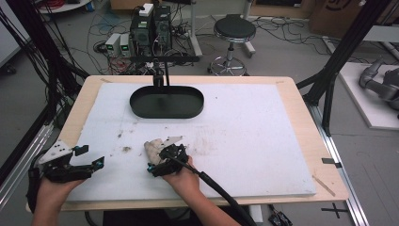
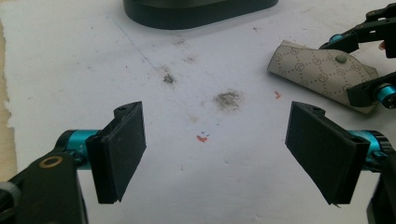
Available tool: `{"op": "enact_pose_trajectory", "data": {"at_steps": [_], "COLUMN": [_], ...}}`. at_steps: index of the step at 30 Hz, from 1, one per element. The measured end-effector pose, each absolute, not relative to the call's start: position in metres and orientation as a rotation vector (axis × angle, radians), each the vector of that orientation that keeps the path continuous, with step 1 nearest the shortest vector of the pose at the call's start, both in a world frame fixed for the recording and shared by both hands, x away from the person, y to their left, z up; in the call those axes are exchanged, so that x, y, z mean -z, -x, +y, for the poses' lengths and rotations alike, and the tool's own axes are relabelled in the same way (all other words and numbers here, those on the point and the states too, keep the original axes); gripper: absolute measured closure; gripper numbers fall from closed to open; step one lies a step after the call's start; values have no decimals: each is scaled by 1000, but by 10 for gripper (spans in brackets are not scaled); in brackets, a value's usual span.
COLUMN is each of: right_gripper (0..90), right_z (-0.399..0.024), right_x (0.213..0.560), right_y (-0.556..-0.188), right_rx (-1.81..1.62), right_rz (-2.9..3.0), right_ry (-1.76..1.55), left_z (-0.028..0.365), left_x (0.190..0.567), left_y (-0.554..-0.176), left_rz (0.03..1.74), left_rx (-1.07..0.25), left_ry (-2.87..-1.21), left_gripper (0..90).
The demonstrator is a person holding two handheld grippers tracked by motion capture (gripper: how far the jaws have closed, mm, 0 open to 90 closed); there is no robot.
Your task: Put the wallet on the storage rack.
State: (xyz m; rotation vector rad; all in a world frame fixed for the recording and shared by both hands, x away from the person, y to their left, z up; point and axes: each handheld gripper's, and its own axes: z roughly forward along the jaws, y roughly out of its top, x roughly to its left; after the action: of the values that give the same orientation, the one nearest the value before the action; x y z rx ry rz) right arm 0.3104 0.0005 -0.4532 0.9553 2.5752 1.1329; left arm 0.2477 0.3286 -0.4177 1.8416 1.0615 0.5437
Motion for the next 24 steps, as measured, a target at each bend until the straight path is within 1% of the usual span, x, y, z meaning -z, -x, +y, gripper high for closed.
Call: {"op": "enact_pose_trajectory", "data": {"at_steps": [9,10,11,12,15,19,24], "right_gripper": [161,188,188,214,323,362,377], "right_z": [4,3,3,2,-3,-7,-12], "right_x": [453,453,453,453,451,449,445], "right_y": [-309,-309,-309,-308,-308,-311,-313], "right_rx": [-1086,-1095,-1095,-1101,-1135,-1162,-1132], "right_rz": [2570,2570,2570,2573,2589,2596,2600], "right_ry": [-940,-939,-939,-937,-927,-928,-890], "left_z": [326,326,326,327,328,328,328], "left_x": [419,419,419,419,420,420,420], "left_y": [-249,-249,-248,-248,-249,-249,-249], "left_rz": [1058,1058,1059,1059,1064,1064,1065], "left_rx": [-534,-534,-534,-535,-536,-533,-534], "left_ry": [-1854,-1854,-1854,-1855,-1852,-1854,-1852], "left_gripper": [202,202,202,202,202,202,202]}}
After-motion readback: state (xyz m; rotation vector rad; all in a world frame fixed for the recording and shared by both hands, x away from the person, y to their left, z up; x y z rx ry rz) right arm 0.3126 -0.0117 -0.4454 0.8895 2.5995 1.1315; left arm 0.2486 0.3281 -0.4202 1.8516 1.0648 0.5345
